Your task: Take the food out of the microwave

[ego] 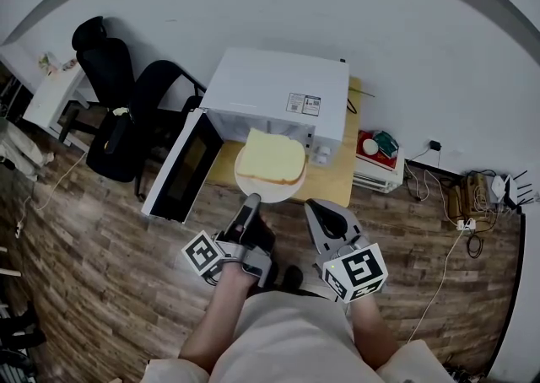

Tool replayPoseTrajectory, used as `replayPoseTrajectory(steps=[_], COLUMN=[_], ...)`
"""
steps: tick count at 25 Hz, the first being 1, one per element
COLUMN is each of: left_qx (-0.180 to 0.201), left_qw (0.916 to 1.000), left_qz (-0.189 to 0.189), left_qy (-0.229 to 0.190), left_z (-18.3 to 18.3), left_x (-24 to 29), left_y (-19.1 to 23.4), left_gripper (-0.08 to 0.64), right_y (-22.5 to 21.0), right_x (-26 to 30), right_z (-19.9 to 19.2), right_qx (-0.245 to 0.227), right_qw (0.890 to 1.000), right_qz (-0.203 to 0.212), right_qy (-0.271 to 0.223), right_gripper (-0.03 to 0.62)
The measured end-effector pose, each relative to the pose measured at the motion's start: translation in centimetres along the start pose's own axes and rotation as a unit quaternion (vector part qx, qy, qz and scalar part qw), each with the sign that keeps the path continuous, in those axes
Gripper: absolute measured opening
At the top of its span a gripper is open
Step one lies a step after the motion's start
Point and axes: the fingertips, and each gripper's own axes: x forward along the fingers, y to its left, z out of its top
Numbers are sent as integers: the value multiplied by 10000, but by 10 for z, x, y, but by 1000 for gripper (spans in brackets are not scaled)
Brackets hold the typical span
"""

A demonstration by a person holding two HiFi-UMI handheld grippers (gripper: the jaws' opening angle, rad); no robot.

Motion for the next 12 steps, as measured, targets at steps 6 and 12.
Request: replayPoseTrajectory(steps=[6,12], left_qx=[12,-38], left_qw=[10000,10000], left_qz=[21,9], left_qy=[25,30], left_z=[-3,-6], left_x=[-7,-9], left_y=[2,6], left_gripper=[11,11], right_y=[7,6], right_x=[-2,-4], right_z=[-4,-5], right_qx=[-2,21], right_qw=[10000,10000], right_qz=[37,11], right_qy=[-17,-3], right_gripper=[-2,-2])
